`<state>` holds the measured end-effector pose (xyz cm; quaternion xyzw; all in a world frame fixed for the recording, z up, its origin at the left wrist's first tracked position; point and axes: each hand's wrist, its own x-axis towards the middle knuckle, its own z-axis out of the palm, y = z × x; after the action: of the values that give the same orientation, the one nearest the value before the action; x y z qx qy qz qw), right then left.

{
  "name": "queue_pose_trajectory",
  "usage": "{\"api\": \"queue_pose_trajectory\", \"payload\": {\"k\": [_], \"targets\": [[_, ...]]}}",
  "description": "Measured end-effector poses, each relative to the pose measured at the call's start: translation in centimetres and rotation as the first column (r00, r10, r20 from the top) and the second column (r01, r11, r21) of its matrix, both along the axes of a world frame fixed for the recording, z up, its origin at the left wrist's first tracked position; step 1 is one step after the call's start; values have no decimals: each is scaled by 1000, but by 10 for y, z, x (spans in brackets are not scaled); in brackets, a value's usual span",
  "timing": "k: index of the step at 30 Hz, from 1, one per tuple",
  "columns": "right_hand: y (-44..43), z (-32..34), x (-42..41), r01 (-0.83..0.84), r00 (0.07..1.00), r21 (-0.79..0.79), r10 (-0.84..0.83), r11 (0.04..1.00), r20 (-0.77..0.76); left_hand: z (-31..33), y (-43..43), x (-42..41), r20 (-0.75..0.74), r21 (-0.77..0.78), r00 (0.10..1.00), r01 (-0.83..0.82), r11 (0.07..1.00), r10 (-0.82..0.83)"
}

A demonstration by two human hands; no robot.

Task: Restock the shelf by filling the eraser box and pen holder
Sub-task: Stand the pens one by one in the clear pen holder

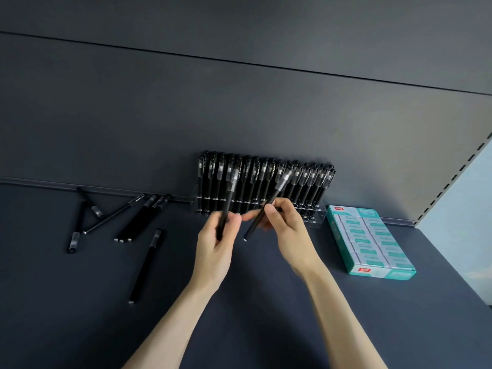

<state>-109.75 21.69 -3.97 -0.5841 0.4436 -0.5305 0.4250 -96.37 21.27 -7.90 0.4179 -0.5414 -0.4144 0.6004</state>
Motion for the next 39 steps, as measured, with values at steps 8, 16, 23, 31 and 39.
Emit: {"api": "queue_pose_trajectory", "payload": {"k": [8,16,23,31,39], "targets": [[-13,0,4,134,984,-22,-130,991,121,-5,-3,4,85,2,995,52,999,-52],[-33,16,-9,320,936,-100,-298,942,185,-8,-8,0,100,67,994,34,997,-41],[-48,28,-12,380,925,-238,-373,894,75,-13,-13,-1,52,74,998,-36,997,32],[-74,24,-13,457,768,-498,-610,737,-197,-13,-14,-2,-18,105,998,-58,993,60],[-80,11,-9,400,740,-523,-602,752,-299,-10,-12,-2,-44,90,997,-53,995,57]]}}
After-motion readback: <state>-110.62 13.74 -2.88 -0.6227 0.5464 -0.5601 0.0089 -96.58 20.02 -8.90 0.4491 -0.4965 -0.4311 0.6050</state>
